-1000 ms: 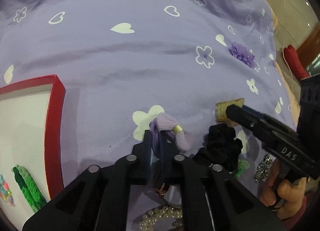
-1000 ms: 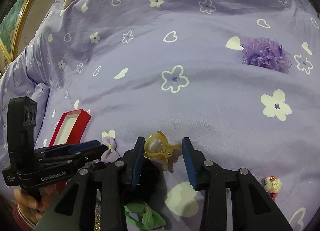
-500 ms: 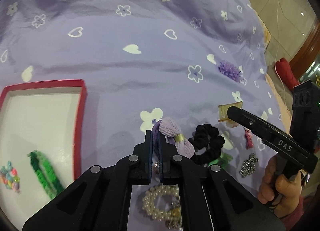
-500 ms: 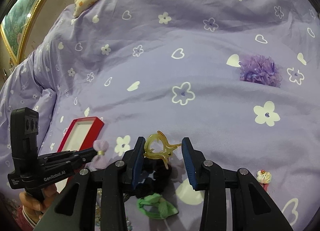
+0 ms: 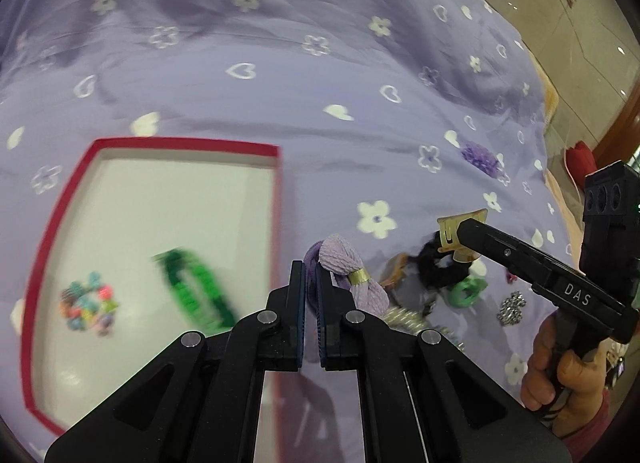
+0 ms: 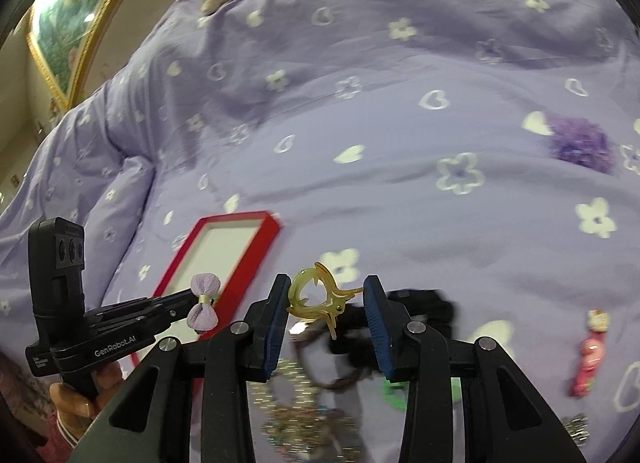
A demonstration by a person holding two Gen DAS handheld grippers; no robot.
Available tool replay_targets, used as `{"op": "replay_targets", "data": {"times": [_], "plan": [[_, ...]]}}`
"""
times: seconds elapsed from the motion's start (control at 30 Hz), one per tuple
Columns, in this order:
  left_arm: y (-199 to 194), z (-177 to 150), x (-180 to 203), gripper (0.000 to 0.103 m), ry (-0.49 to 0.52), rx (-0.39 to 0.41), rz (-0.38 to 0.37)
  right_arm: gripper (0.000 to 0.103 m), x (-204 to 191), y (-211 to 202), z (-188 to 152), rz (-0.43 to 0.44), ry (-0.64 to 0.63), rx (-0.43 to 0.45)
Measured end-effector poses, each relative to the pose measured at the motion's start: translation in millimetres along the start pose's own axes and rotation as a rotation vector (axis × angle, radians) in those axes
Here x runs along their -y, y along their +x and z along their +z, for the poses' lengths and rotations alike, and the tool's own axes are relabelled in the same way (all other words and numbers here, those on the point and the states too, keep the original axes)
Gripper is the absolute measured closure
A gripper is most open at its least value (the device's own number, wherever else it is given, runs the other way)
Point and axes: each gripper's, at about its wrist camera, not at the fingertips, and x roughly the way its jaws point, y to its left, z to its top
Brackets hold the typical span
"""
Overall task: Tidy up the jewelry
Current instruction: 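Carry the bow tie and yellow clip into the box lid and release both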
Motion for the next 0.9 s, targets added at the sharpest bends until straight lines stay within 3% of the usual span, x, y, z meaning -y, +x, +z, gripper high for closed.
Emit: {"op": "replay_targets", "data": {"times": [0.5,0.9], "plan": [[-29.7,-12.0,-102.9,0.099,-0.157,0.027,0.128,0.065,-93.9,65.9,-8.2,0.120,-0.122,-0.092],[10.3,12.7,-144.0,0.099,-0.197,-0.019,0.191,0.065,-118.8,127.9,2.9,0.074,-0.192,-0.164]]}}
